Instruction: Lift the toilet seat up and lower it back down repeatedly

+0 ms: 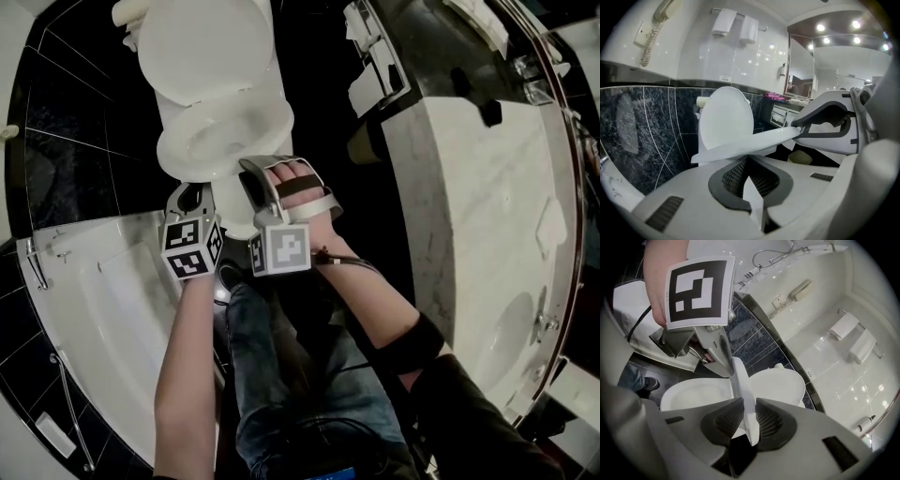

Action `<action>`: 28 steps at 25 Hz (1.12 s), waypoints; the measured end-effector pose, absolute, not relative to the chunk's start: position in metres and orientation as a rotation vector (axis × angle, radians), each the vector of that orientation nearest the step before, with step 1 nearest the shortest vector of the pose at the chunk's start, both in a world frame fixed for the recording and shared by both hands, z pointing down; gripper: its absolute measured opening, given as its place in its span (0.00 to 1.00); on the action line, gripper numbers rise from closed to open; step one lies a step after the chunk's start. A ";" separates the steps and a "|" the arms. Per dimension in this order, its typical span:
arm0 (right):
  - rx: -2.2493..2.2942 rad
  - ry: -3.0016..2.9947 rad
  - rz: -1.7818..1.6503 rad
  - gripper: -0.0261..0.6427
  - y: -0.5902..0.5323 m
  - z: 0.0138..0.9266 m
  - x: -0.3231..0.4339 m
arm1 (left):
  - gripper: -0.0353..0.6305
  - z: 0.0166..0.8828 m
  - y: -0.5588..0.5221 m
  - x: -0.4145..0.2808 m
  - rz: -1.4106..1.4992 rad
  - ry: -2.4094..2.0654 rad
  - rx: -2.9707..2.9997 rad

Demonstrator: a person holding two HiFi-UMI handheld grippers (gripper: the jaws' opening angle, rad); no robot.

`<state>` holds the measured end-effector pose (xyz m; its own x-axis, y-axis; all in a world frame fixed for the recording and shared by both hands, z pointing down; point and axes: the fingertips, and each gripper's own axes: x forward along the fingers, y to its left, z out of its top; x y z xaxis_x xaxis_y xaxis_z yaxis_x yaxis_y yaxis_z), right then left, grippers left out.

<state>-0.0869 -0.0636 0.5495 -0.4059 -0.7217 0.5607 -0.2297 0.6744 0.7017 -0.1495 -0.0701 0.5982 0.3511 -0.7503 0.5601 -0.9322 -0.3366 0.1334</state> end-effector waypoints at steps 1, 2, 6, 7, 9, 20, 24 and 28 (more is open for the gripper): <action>0.738 -1.967 -0.669 0.19 -0.060 0.552 -0.087 | 0.03 0.601 -0.066 -0.148 0.562 -1.475 2.184; 0.733 -1.976 -0.672 0.19 -0.056 0.556 -0.086 | 0.03 0.604 -0.063 -0.147 0.558 -1.479 2.179; 0.682 -2.011 -0.667 0.22 -0.035 0.573 -0.080 | 0.03 0.622 -0.047 -0.143 0.559 -1.483 2.141; 0.673 -2.020 -0.657 0.23 -0.029 0.578 -0.078 | 0.03 0.627 -0.042 -0.143 0.560 -1.483 2.130; 0.675 -2.043 -0.627 0.23 -0.017 0.586 -0.070 | 0.03 0.637 -0.033 -0.140 0.564 -1.480 2.114; 0.989 -2.131 -0.267 0.06 0.003 0.632 0.002 | 0.03 0.699 0.006 -0.125 0.536 -1.506 2.117; 1.158 -2.181 -0.023 0.06 0.001 0.655 0.029 | 0.03 0.728 0.022 -0.123 0.565 -1.505 2.144; 1.285 -2.196 0.166 0.06 -0.002 0.672 0.052 | 0.03 0.756 0.034 -0.122 0.578 -1.506 2.157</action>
<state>0.0515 -0.0023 0.6719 -0.3649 -0.7581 0.5404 -0.8306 0.5273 0.1790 -0.1221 0.0345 0.7561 0.3179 -0.7586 0.5687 -0.9443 -0.3070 0.1184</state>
